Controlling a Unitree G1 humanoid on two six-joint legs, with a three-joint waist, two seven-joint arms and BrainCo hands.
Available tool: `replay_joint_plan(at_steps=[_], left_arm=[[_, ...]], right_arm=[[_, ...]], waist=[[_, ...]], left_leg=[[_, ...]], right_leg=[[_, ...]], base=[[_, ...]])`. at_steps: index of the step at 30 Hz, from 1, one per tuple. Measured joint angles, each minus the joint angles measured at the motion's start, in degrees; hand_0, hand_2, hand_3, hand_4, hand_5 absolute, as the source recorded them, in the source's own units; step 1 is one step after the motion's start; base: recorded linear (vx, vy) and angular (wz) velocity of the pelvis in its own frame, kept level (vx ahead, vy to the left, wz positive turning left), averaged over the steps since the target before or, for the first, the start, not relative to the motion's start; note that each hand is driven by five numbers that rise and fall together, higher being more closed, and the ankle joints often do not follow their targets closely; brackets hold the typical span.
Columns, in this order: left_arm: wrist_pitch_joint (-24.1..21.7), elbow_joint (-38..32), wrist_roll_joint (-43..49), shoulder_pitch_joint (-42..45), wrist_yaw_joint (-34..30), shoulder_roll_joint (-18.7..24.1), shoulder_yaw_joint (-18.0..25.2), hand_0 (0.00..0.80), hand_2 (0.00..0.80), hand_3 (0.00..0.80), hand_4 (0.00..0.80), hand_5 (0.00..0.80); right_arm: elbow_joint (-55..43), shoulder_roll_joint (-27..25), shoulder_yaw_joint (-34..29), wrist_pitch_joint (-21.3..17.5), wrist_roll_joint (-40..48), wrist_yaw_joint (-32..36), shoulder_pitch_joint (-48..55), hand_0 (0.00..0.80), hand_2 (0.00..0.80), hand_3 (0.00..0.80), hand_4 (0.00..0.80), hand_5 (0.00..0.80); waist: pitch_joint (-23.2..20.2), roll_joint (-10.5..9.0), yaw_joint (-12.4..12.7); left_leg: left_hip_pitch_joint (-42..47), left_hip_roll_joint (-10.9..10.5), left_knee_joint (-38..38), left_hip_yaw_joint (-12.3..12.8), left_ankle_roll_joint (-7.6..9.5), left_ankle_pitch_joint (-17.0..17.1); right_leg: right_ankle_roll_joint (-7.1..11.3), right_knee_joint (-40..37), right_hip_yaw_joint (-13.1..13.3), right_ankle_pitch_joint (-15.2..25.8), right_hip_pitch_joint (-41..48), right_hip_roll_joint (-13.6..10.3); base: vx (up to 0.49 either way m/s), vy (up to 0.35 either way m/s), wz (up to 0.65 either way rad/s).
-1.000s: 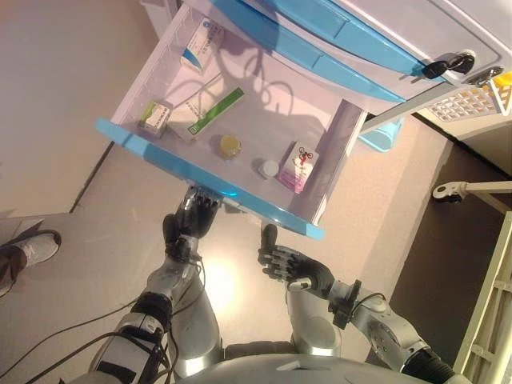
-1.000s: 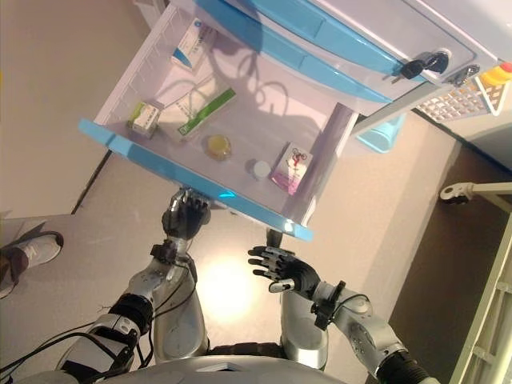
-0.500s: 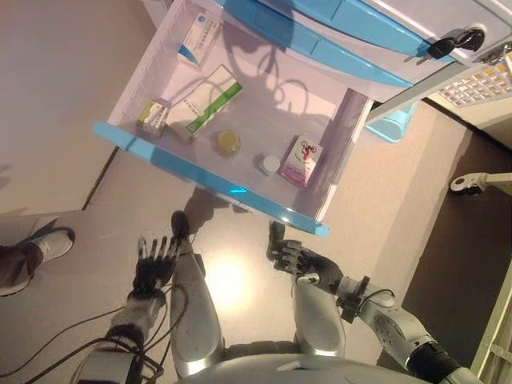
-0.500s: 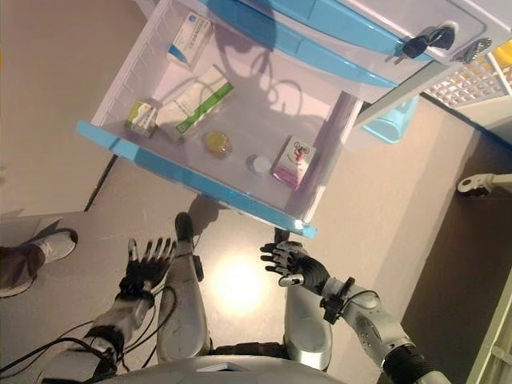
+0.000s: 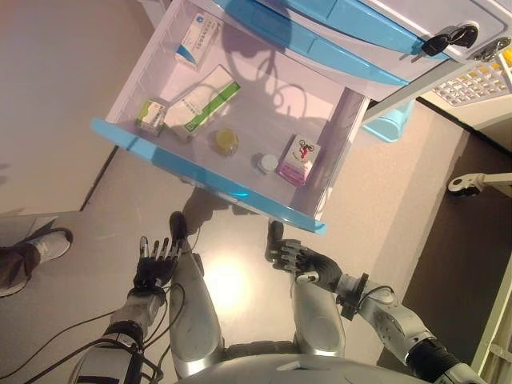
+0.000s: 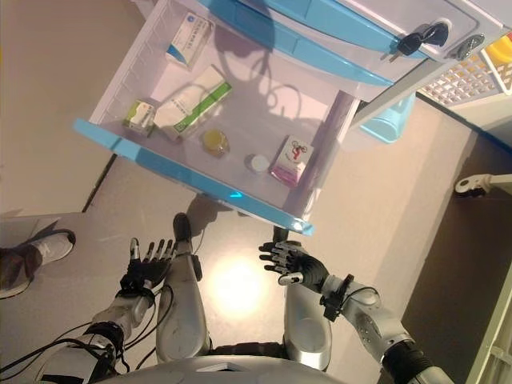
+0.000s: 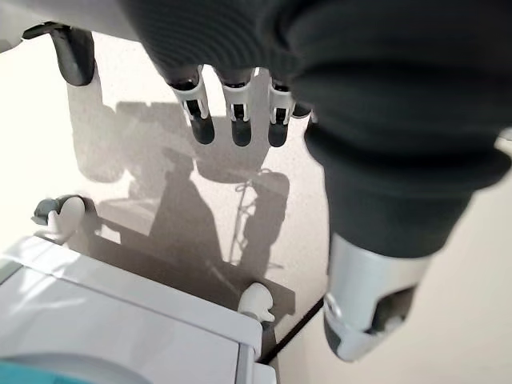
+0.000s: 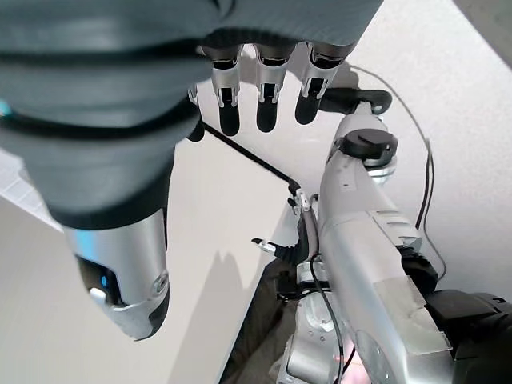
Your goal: Open the drawer and pick up the medicine
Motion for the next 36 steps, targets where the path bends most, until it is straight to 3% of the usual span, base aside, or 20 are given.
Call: replay_joint_plan(at_steps=[7, 11, 14, 17, 21, 24, 31, 36], left_arm=[[-3.95, 0.45, 8.00, 0.74, 1.05, 1.10, 3.56, 0.000, 0.000, 0.000, 0.000, 0.000], [-4.67, 0.46, 13.09, 2.49, 1.49, 3.18, 6.90, 0.000, 0.000, 0.000, 0.000, 0.000], [-4.73, -0.85, 17.88, 5.15, 1.89, 3.94, 9.56, 0.000, 0.000, 0.000, 0.000, 0.000], [-4.75, -5.07, 22.60, 10.72, 1.81, 2.91, 12.06, 0.000, 0.000, 0.000, 0.000, 0.000], [-4.92, -7.53, 27.76, 18.07, 0.81, 1.01, 14.14, 0.000, 0.000, 0.000, 0.000, 0.000], [-4.94, -7.47, 31.16, 22.22, -0.40, -0.60, 14.59, 0.000, 0.000, 0.000, 0.000, 0.000], [-5.24, -7.47, 33.75, 27.26, -1.61, -3.95, 14.58, 0.000, 0.000, 0.000, 0.000, 0.000], [-6.41, -7.51, 35.77, 27.87, -2.11, -4.20, 14.41, 0.000, 0.000, 0.000, 0.000, 0.000]], right_arm=[[7.00, 0.16, -5.21, 0.39, -0.28, -3.25, 1.01, 0.000, 0.000, 0.000, 0.000, 0.000], [15.39, 0.21, -10.21, 0.70, -4.94, -10.91, 1.22, 0.000, 0.000, 0.000, 0.000, 0.000], [16.06, 0.12, -15.53, 0.80, -5.66, -17.10, 3.93, 0.000, 0.000, 0.000, 0.000, 0.000], [11.98, 0.15, -23.69, 0.37, -5.65, -20.59, 8.57, 0.000, 0.000, 0.000, 0.000, 0.000], [3.23, 0.06, -32.60, -3.10, -5.97, -22.15, 14.49, 0.000, 0.000, 0.000, 0.000, 0.000], [-2.31, 0.04, -37.74, -5.12, -7.78, -23.04, 15.74, 0.000, 0.000, 0.000, 0.000, 0.000], [-17.34, -3.77, -45.23, -10.57, -13.16, -23.04, 16.13, 0.000, 0.000, 0.000, 0.000, 0.000], [-23.54, -6.37, -46.57, -12.71, -14.85, -19.04, 16.56, 0.000, 0.000, 0.000, 0.000, 0.000]], waist=[[0.03, -0.14, 0.41], [0.03, -0.14, 0.73], [0.02, -0.10, 0.96], [-0.06, 0.01, 1.00], [-0.65, 0.03, 1.60], [-4.06, 0.05, 1.71], [-10.77, 0.43, 1.72], [-12.58, 0.08, 1.74]], left_leg=[[2.86, -0.06, 0.55, 0.21, -1.06, -0.60], [5.59, -0.10, 0.04, 1.59, -1.30, -0.86], [8.27, -0.31, -0.97, 2.33, -1.49, -1.05], [10.94, -1.00, -2.64, 2.88, -1.44, -1.03], [13.84, -1.78, -4.62, 3.72, -1.09, -1.16], [14.55, -2.59, -5.57, 4.75, -0.65, -1.41], [19.83, -5.06, -7.74, 6.89, 0.80, -2.70], [19.69, -5.33, -7.64, 7.03, 0.97, -2.92]], right_leg=[[0.10, -1.63, -0.25, 0.00, 3.96, -0.04], [0.38, -2.77, -0.22, 0.05, 6.79, -0.36], [0.79, -3.78, -0.32, 0.13, 9.49, -0.74], [1.24, -5.69, -0.27, 0.41, 12.15, -1.26], [2.38, -9.33, -0.36, 1.48, 15.75, -1.73], [3.23, -12.61, -0.33, 2.66, 17.40, -2.22], [5.67, -22.00, -0.99, 5.65, 26.23, -3.92], [5.93, -24.24, -2.04, 6.40, 27.76, -4.00]], base=[[0.006, 0.007, 0.02], [-0.026, 0.002, 0.01], [0.064, 0.000, 0.03], [0.066, 0.019, 0.02], [0.049, 0.045, 0.04], [0.044, 0.088, 0.02], [0.049, 0.085, 0.04], [0.011, 0.051, 0.08]])
